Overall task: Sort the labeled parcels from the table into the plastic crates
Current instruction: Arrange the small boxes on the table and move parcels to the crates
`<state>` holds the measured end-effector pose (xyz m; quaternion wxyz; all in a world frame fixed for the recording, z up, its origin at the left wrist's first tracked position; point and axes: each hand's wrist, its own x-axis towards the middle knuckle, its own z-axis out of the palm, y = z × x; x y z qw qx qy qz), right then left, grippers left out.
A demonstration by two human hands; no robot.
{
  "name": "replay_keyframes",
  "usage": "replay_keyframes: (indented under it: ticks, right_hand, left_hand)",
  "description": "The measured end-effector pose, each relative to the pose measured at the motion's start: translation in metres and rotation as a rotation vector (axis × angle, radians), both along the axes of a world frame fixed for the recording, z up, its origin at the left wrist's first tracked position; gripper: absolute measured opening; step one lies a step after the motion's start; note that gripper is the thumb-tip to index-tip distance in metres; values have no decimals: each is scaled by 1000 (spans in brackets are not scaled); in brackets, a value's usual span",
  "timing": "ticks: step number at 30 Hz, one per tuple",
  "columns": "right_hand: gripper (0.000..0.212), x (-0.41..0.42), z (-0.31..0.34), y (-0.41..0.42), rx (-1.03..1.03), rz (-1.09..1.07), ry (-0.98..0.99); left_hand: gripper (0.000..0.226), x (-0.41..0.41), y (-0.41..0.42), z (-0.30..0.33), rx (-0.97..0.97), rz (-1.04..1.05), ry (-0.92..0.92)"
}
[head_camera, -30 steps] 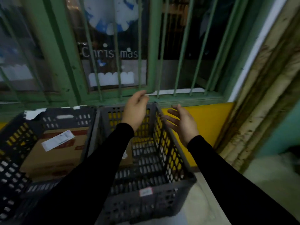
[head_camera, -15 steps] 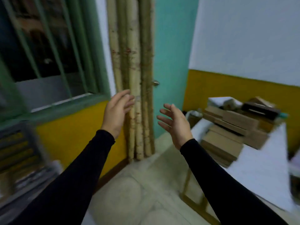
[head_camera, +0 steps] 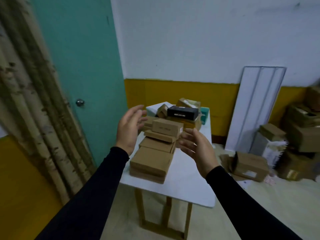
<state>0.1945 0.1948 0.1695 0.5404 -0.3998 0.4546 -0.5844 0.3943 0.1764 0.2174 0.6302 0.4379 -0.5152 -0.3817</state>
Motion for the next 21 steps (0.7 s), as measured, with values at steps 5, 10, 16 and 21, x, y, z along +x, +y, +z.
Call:
replay_keyframes:
  ticks: [5,10,16,21]
  right_hand:
    - [27,-39,4,-66,1,-21,87]
    - [30,-58,6,-142,4,25,165]
    - [35,-56,-3,-228,10,181,153]
    - [35,-43,-14,-290,11,404,161]
  left_hand:
    - [25,-41,-78,-3,-31,-27,64]
    - [26,-59,-145,-5,-27,0,85]
    - [26,-62,-195,-19,19,115,39]
    - [24,-56,-218,-40,35,316,19]
